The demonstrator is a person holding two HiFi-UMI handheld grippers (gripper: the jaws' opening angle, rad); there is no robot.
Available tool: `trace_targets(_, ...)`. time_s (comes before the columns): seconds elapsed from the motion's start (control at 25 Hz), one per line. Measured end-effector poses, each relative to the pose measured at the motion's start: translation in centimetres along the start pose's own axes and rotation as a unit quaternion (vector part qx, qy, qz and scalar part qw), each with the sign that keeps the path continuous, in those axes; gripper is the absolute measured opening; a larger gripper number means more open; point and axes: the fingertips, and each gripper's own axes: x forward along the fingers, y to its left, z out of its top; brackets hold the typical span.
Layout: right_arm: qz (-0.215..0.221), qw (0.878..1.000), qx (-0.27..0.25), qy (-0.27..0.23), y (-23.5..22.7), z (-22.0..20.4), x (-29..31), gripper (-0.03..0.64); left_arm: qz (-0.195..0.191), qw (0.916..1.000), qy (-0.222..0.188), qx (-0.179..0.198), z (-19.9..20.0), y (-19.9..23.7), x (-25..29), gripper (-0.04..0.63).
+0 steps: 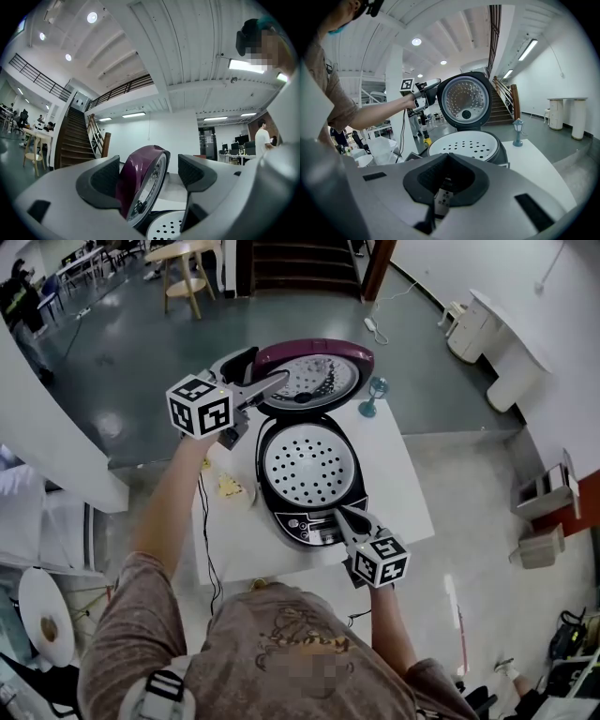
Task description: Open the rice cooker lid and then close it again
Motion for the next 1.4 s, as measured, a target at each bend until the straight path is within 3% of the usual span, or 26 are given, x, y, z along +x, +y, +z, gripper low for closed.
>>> trace_targets(1.0, 0.009, 1.000, -0.001, 0.003, 0.2, 0.0, 0.0, 0.003, -0.033, 0.9991, 0.015, 0.021, -3.4, -8.8, -4.5, 0.383)
trace_targets(1.4, 0.009, 1.000, -0.008, 0.001, 0.2, 0.0, 0.0, 0.003, -0.044, 0.9986, 0.028, 0.011, -6.2, -12.0, -6.2, 0.383)
